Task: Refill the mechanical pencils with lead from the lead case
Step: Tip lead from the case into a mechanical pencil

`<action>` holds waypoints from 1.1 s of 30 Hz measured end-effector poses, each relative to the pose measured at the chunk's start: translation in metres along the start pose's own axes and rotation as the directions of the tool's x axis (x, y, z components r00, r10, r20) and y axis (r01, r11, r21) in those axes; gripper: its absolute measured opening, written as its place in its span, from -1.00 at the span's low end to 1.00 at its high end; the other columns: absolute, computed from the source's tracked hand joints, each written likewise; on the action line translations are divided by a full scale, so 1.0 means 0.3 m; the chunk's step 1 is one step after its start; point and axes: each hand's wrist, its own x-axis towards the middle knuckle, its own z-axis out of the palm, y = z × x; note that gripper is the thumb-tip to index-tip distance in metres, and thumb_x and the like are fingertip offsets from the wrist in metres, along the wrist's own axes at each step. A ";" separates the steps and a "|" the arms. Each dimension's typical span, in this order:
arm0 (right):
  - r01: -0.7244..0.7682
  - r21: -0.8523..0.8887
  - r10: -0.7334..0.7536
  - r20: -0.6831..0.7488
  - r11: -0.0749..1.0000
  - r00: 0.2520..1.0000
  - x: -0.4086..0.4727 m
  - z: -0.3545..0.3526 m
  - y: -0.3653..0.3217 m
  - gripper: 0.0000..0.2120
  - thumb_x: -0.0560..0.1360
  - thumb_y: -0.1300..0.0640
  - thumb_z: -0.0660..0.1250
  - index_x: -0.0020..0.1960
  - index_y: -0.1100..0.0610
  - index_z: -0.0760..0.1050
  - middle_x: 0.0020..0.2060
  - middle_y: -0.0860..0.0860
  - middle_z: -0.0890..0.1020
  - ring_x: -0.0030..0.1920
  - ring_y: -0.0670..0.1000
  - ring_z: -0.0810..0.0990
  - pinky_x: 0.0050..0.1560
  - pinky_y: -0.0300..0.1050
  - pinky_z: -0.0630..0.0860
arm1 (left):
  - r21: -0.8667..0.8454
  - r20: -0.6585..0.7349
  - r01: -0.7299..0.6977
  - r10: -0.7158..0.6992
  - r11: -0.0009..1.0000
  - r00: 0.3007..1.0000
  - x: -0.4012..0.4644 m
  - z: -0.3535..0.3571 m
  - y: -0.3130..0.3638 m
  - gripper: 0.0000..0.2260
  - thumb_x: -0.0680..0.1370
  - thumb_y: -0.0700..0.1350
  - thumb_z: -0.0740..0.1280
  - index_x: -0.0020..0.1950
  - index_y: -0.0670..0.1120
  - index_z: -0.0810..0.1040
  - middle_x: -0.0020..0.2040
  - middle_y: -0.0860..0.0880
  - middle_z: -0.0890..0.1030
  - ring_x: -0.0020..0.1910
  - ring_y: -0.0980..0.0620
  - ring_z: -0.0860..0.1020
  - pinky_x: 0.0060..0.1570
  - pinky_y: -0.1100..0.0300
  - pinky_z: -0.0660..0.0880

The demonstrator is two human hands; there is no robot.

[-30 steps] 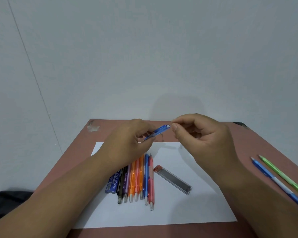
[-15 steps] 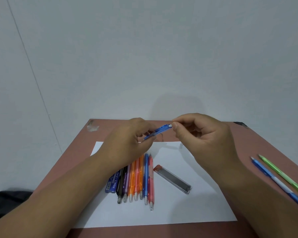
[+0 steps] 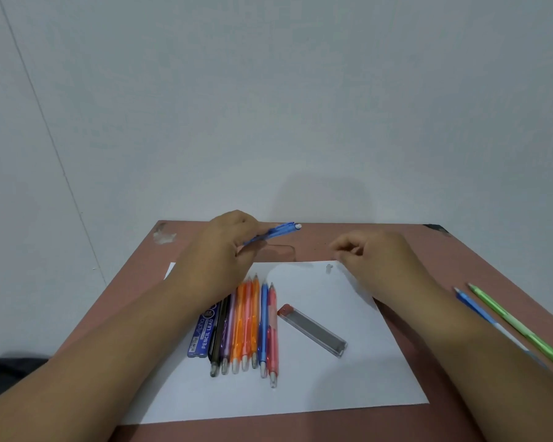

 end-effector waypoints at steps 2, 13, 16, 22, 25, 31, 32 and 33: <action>-0.033 -0.062 0.039 0.094 0.998 0.995 0.006 0.007 0.020 -0.81 0.58 0.19 0.36 -0.01 -0.05 0.71 -0.19 -0.23 0.65 -0.20 -0.26 0.60 -0.23 -0.44 0.44 | 0.000 -0.009 -0.003 0.003 1.000 1.000 0.001 0.000 -0.006 -0.71 0.59 -0.22 0.37 0.30 -0.02 0.63 -0.02 0.02 0.59 -0.04 0.05 0.51 -0.05 0.15 0.50; 0.023 -0.141 -0.001 0.149 0.990 0.989 0.039 0.052 0.061 -0.84 0.57 0.12 0.39 -0.13 -0.06 0.68 -0.12 -0.19 0.66 -0.11 -0.15 0.60 -0.11 -0.26 0.51 | -0.048 0.002 -0.011 0.011 0.999 1.000 0.000 -0.006 0.018 -0.76 0.62 -0.19 0.35 0.27 -0.04 0.63 -0.01 0.08 0.60 -0.02 0.11 0.53 -0.07 0.30 0.43; 0.026 -0.171 -0.002 0.137 0.985 0.991 0.039 0.059 0.059 -0.80 0.59 0.12 0.36 -0.18 -0.06 0.62 -0.13 -0.18 0.62 -0.14 -0.12 0.58 -0.10 -0.15 0.55 | -0.056 0.010 0.020 -0.020 0.998 1.000 -0.004 -0.008 0.033 -0.79 0.63 -0.09 0.33 0.26 0.00 0.62 -0.06 0.22 0.54 -0.04 0.21 0.51 -0.10 0.43 0.35; 0.063 0.033 -0.058 -0.151 0.997 0.987 0.021 0.014 0.010 -0.87 0.60 0.19 0.35 -0.06 0.03 0.65 -0.16 -0.15 0.67 -0.12 -0.20 0.61 -0.14 -0.43 0.48 | -0.052 0.026 0.036 -0.035 0.998 0.999 -0.004 -0.019 0.051 -0.75 0.62 -0.04 0.34 0.29 0.02 0.61 -0.06 0.16 0.52 -0.04 0.15 0.51 -0.08 0.29 0.47; 0.162 0.219 -0.107 -0.242 0.962 0.964 -0.014 -0.007 -0.047 -0.85 0.56 0.24 0.41 -0.07 0.02 0.68 -0.18 -0.17 0.67 -0.11 -0.20 0.61 -0.12 -0.47 0.44 | 0.016 0.043 0.031 -0.032 0.999 0.999 -0.001 -0.019 0.043 -0.74 0.61 -0.05 0.34 0.30 0.04 0.62 -0.06 0.11 0.51 -0.07 0.12 0.49 -0.15 0.34 0.41; 0.191 0.544 -0.097 -0.197 0.817 0.976 -0.063 -0.012 -0.108 -0.74 0.52 0.27 0.47 0.03 -0.09 0.66 -0.14 -0.14 0.69 -0.11 -0.09 0.67 0.01 -0.25 0.61 | 0.025 0.064 0.066 -0.067 0.998 0.996 0.000 -0.020 0.050 -0.76 0.60 -0.03 0.35 0.27 0.08 0.62 -0.02 0.10 0.51 -0.07 0.09 0.49 -0.13 0.33 0.43; 0.203 0.562 -0.107 -0.199 0.802 0.974 -0.067 -0.013 -0.112 -0.72 0.52 0.29 0.47 0.05 -0.09 0.65 -0.14 -0.12 0.69 -0.11 -0.09 0.67 0.01 -0.24 0.61 | 0.021 0.061 0.063 -0.064 0.998 0.996 0.000 -0.021 0.051 -0.76 0.60 -0.04 0.36 0.26 0.08 0.62 -0.03 0.11 0.50 -0.08 0.10 0.49 -0.14 0.34 0.42; 0.214 0.568 -0.117 -0.203 0.794 0.972 -0.070 -0.013 -0.117 -0.71 0.51 0.29 0.48 0.06 -0.09 0.64 -0.14 -0.11 0.69 -0.10 -0.09 0.67 0.01 -0.23 0.62 | 0.019 0.060 0.060 -0.061 0.998 0.996 0.000 -0.022 0.050 -0.76 0.60 -0.04 0.36 0.26 0.09 0.63 -0.04 0.13 0.49 -0.09 0.12 0.48 -0.15 0.35 0.40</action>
